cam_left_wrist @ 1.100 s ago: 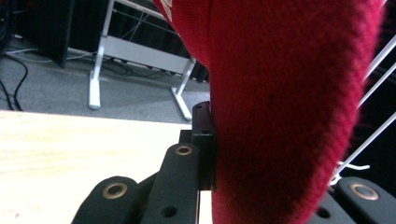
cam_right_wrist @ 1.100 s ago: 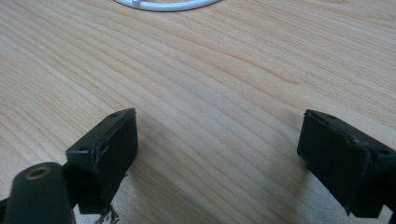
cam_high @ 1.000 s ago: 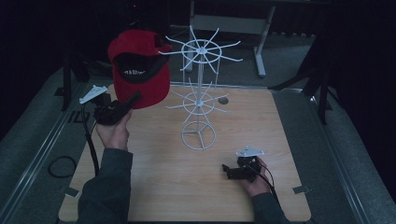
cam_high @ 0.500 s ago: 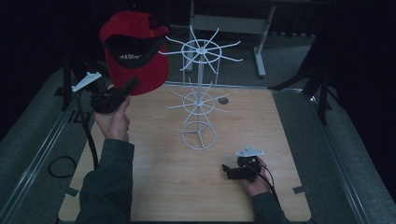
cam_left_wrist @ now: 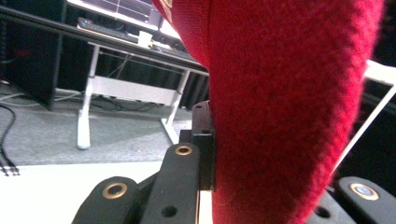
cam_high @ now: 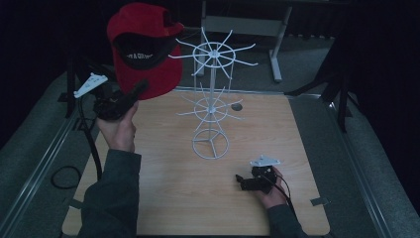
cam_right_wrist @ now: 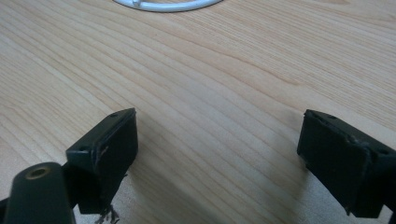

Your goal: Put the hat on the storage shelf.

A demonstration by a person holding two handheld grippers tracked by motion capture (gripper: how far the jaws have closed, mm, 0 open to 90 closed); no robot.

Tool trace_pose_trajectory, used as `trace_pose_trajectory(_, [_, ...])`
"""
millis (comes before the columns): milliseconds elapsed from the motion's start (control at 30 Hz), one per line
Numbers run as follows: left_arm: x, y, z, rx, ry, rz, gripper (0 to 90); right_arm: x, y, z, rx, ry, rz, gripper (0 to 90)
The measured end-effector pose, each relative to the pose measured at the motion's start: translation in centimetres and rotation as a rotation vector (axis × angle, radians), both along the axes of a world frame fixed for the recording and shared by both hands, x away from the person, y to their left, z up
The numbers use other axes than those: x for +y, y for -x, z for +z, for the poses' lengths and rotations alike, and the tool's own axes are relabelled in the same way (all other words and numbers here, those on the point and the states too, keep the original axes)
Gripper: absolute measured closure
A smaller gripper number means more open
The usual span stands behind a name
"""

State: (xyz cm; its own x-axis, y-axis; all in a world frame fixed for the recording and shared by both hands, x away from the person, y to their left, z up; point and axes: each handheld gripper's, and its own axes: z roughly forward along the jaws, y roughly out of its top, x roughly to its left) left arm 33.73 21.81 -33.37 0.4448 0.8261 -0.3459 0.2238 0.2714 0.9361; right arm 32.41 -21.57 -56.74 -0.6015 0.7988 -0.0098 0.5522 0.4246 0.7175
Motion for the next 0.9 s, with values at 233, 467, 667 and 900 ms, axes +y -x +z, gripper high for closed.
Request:
trace_pose_trajectory(233, [-0.2, 0.6, -1.0, -0.005, 0.004, -0.016, 84.4, 0.0, 0.0, 0.0, 0.002, -0.001, -0.001, 12.1])
trace_pose_trajectory(467, [-0.3, 1.2, -2.1, -0.005, 0.03, -0.044, 84.4, 0.0, 0.0, 0.0, 0.0, 0.0, 0.0, 12.1])
trace_pose_trajectory(667, [-0.2, 1.7, -3.4, -0.002, 0.021, -0.055, 84.4, 0.0, 0.0, 0.0, 0.001, 0.0, -0.001, 12.2])
trace_pose_trajectory(900, [0.4, 1.9, -4.9, 0.004, 0.015, -0.054, 84.3, 0.0, 0.0, 0.0, 0.0, 0.0, -0.001, 12.2])
